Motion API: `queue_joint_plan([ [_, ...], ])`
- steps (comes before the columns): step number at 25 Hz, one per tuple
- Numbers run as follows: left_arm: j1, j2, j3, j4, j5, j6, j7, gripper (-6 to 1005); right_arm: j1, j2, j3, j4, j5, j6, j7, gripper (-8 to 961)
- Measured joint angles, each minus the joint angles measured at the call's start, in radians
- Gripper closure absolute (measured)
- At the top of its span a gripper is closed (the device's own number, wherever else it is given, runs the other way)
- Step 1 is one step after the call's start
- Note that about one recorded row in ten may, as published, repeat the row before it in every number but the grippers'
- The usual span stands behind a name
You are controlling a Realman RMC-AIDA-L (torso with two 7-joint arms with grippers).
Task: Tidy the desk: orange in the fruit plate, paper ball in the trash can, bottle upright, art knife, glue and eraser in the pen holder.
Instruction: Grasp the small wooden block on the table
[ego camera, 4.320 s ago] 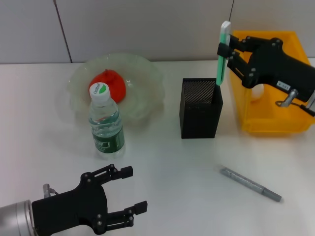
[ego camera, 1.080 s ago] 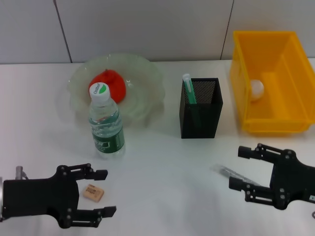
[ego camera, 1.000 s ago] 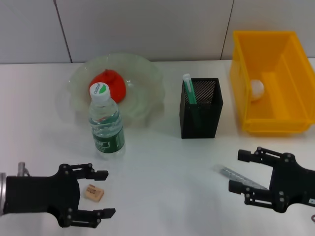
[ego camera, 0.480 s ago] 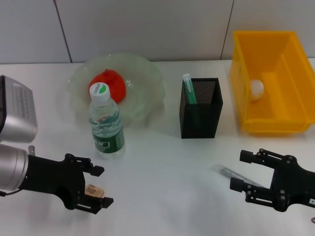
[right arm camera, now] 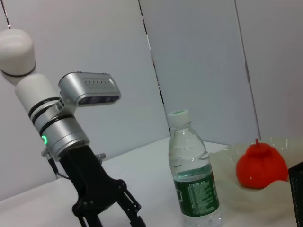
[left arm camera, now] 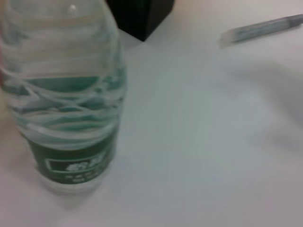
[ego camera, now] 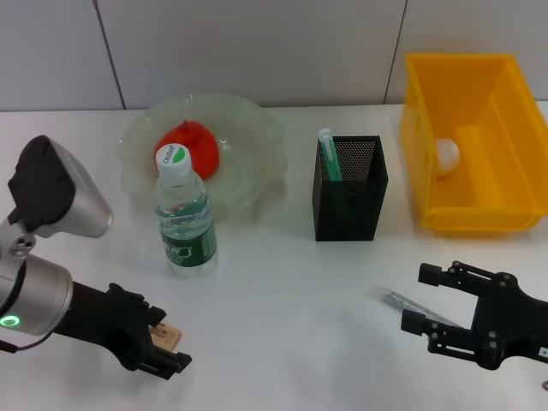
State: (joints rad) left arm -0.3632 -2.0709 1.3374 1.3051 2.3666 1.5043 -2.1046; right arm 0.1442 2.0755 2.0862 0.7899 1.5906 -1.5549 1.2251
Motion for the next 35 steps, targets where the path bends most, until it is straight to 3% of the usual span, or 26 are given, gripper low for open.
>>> queue_joint_plan([
  [4,0.036,0.0,0.071,0.083,0.038,-0.038,-0.06,205,0.003,0.0,-0.004,-0.004,0.0,-0.004,-0.004,195],
  [7,0.078,0.0,0.123,0.147,0.057,-0.055,-0.003,205,0.006,0.0,-0.007,-0.007,-0.001,-0.005,-0.005,195],
  [13,0.087,0.001,0.128,0.17,0.053,-0.047,0.126,205,0.013,0.0,-0.005,-0.016,-0.013,-0.005,-0.006,195],
  [20,0.009,0.005,0.122,0.164,0.066,0.036,0.32,206,0.025,0.001,-0.003,-0.044,-0.014,-0.015,-0.005,195],
  [35,-0.118,0.002,0.123,0.119,0.153,0.129,0.541,207,0.034,0.004,-0.011,-0.073,-0.014,-0.057,-0.006,196],
])
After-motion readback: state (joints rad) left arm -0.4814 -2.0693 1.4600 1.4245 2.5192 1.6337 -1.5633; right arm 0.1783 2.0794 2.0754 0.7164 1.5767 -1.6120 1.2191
